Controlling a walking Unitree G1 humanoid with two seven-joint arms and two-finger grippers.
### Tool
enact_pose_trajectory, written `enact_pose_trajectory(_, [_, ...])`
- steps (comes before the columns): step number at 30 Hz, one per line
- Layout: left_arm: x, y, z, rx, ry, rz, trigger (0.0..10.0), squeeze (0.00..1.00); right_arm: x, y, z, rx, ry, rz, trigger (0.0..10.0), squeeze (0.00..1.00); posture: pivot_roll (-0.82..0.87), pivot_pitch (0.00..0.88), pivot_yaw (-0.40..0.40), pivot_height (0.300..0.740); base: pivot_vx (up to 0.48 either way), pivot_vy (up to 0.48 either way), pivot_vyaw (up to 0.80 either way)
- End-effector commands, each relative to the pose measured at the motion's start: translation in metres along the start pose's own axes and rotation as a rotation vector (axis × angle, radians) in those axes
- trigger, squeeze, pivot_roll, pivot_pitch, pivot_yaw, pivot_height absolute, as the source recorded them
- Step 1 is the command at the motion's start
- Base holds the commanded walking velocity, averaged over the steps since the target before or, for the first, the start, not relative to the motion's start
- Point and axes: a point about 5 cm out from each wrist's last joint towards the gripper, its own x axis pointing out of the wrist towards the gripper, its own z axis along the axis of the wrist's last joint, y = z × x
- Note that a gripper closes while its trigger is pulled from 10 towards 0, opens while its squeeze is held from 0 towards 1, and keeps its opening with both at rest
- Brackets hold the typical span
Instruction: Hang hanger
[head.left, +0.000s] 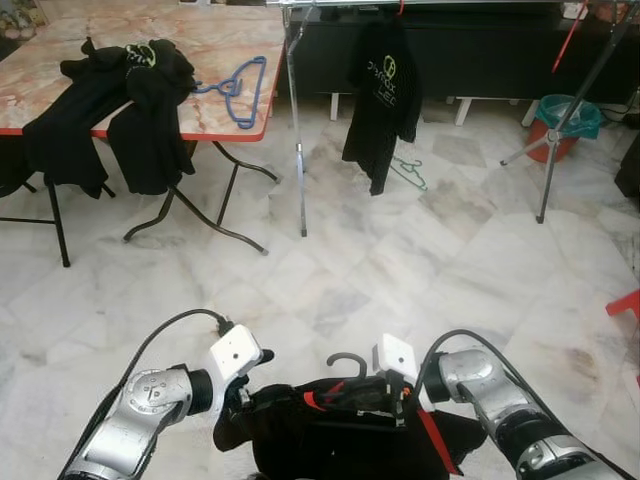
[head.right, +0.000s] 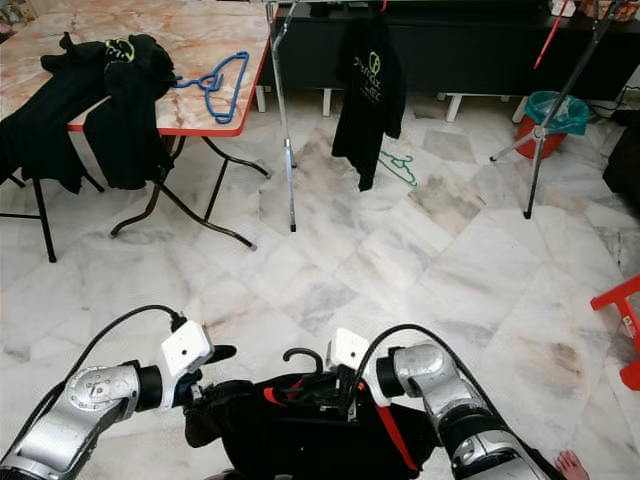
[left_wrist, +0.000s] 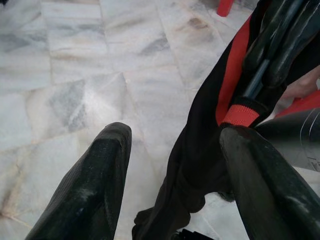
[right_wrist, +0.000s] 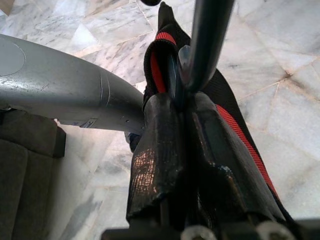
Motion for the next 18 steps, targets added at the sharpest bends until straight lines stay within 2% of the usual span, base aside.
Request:
enact_pose_trajectory(1, [0.001,-0.005,-0.004,-0.013,0.024,-0.031,10.0,0.0,0.001,-0.002,0.007,-0.034,-0.002,0.009,10.0,0.0,0.09,0.083,-0.001,0.74,0.0,0.0,0.0])
enact_pose_trajectory(3, [0.001,-0.005,-0.004,-0.032,0.014,-0.027,10.0,0.0,0.004,-0.002,0.007,-0.033,-0.002,0.008,10.0,0.0,0.09,0.084,-0.001,0.74,0.0,0.0,0.0])
enact_pose_trajectory(4, [0.002,-0.006,-0.004,-0.036,0.013,-0.029,10.0,0.42,0.004,-0.002,0.007,-0.033,-0.003,0.009,10.0,0.0,0.09,0.084,-0.001,0.74,0.0,0.0,0.0])
enact_pose_trajectory(5, [0.002,-0.006,-0.004,-0.038,0.012,-0.031,10.0,0.42,0.004,-0.002,0.008,-0.033,-0.004,0.009,10.0,0.0,0.09,0.084,-0.001,0.74,0.0,0.0,0.0])
enact_pose_trajectory(6, [0.002,-0.007,-0.004,-0.039,0.011,-0.038,10.0,1.0,0.005,-0.002,0.008,-0.034,-0.006,0.011,10.0,0.0,0.09,0.087,-0.002,0.74,0.0,0.0,0.0])
enact_pose_trajectory(11, [0.005,-0.01,-0.003,-0.037,0.01,-0.054,10.0,1.0,0.005,-0.003,0.01,-0.039,-0.009,0.012,10.0,0.0,0.09,0.087,-0.002,0.74,0.0,0.0,0.0])
enact_pose_trajectory(12, [0.007,-0.01,-0.001,-0.026,0.012,-0.062,10.0,0.0,0.004,-0.004,0.013,-0.045,-0.012,0.011,10.0,0.0,0.09,0.093,-0.003,0.74,0.0,0.0,0.0])
enact_pose_trajectory(18, [0.01,-0.011,0.0,-0.034,0.009,-0.078,10.0,0.0,0.003,-0.008,0.017,-0.061,-0.014,-0.002,10.0,0.0,0.09,0.096,-0.005,0.74,0.0,0.0,0.0])
